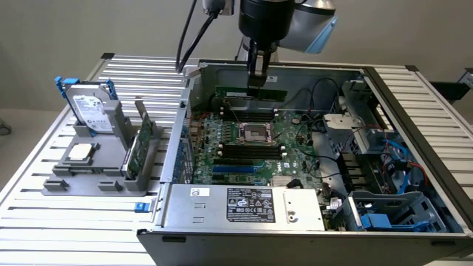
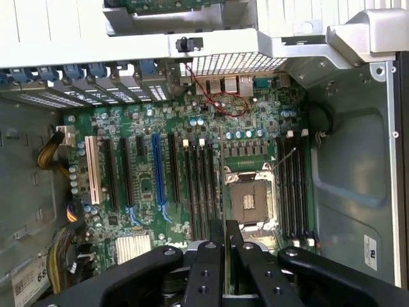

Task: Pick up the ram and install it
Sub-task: 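Insert the ram into the slot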

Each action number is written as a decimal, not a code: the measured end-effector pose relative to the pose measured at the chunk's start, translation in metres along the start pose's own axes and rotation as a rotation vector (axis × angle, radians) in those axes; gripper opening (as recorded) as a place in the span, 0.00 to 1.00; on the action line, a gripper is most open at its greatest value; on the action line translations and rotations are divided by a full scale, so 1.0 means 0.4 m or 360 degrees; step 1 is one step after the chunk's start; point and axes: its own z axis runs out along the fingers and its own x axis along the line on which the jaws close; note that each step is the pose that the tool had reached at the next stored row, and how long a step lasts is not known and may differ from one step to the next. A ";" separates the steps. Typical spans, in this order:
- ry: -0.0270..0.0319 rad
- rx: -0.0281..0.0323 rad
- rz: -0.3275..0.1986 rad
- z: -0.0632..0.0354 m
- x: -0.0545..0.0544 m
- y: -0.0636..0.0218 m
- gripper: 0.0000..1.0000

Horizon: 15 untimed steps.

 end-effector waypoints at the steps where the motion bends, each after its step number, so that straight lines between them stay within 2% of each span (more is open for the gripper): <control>1: -0.00002 0.00001 0.0000 0.005 0.001 -0.001 0.14; 15: 0.00032 -0.00037 -0.0057 0.066 0.017 -0.038 0.14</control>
